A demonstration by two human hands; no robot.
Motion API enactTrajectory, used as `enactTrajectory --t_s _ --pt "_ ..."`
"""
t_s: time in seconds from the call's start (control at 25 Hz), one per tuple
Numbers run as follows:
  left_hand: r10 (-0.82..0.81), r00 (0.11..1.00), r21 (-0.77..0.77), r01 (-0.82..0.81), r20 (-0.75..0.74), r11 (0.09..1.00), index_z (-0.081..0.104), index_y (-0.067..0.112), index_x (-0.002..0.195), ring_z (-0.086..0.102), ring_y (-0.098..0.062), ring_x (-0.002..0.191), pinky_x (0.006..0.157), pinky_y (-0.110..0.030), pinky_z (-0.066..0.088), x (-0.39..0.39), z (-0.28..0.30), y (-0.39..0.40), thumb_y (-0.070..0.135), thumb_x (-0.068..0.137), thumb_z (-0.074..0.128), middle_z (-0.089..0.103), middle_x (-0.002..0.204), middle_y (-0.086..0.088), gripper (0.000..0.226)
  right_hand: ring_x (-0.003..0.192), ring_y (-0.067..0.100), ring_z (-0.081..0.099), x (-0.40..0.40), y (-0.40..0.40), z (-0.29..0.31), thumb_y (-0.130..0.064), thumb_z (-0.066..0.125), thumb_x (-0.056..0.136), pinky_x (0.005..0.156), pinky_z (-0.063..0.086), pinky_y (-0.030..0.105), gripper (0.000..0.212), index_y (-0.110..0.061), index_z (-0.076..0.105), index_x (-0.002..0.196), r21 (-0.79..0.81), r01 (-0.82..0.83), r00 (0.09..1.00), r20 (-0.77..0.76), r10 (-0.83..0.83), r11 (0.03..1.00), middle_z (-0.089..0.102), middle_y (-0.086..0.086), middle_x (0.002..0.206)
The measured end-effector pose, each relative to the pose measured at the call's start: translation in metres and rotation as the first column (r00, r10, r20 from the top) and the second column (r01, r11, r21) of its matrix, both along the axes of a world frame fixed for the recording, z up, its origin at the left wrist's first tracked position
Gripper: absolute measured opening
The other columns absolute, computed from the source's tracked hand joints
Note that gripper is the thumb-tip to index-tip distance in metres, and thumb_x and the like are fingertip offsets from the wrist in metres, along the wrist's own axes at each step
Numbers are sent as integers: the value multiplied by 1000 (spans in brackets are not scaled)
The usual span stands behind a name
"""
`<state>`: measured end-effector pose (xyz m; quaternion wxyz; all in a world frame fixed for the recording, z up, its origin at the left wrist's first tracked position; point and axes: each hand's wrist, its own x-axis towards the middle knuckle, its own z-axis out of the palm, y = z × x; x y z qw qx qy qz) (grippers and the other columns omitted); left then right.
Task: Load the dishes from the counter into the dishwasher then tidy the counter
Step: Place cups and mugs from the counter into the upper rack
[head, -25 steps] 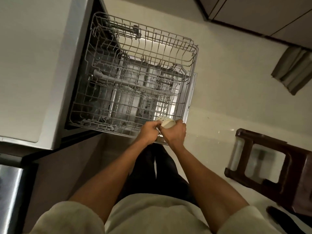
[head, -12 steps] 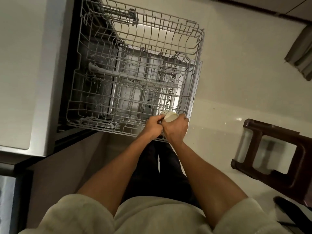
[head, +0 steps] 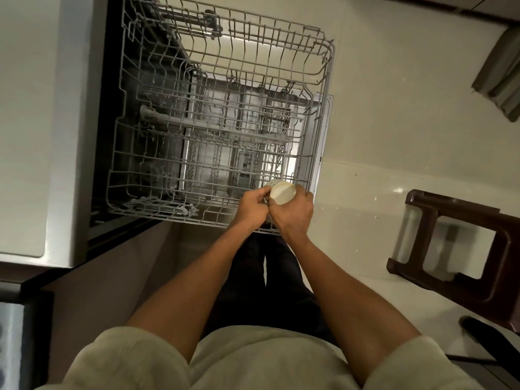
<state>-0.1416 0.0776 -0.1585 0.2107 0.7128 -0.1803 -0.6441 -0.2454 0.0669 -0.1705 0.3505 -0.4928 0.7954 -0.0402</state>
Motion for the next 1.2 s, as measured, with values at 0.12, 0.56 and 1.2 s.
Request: enactTrajectory --t_s 0.12,0.56,1.2 --pt "27 1000 -3 -27 -4 1000 57 6 135 60 6 83 86 -38 60 -2 7 0 -24 84 52 62 100 16 59 107 28 59 -2 1 1 -45 83 69 87 50 36 76 -10 55 130 -3 -30 1000 3 30 1000 56 10 114" --pt "130 991 -60 -128 29 990 63 6 129 66 -13 111 94 -29 55 3 -2 15 -25 81 51 70 120 -2 58 114 28 53 0 -1 5 -45 81 67 91 54 43 81 -15 50 136 1 -195 981 -12 195 981 50 8 118" --pt "8 980 15 -11 197 1000 62 23 132 63 -3 94 71 -17 56 11 1 23 -2 82 67 67 114 10 56 116 26 46 -3 15 8 -39 82 67 85 55 43 85 -18 45 141 30 -484 875 -4 484 875 44 7 120"
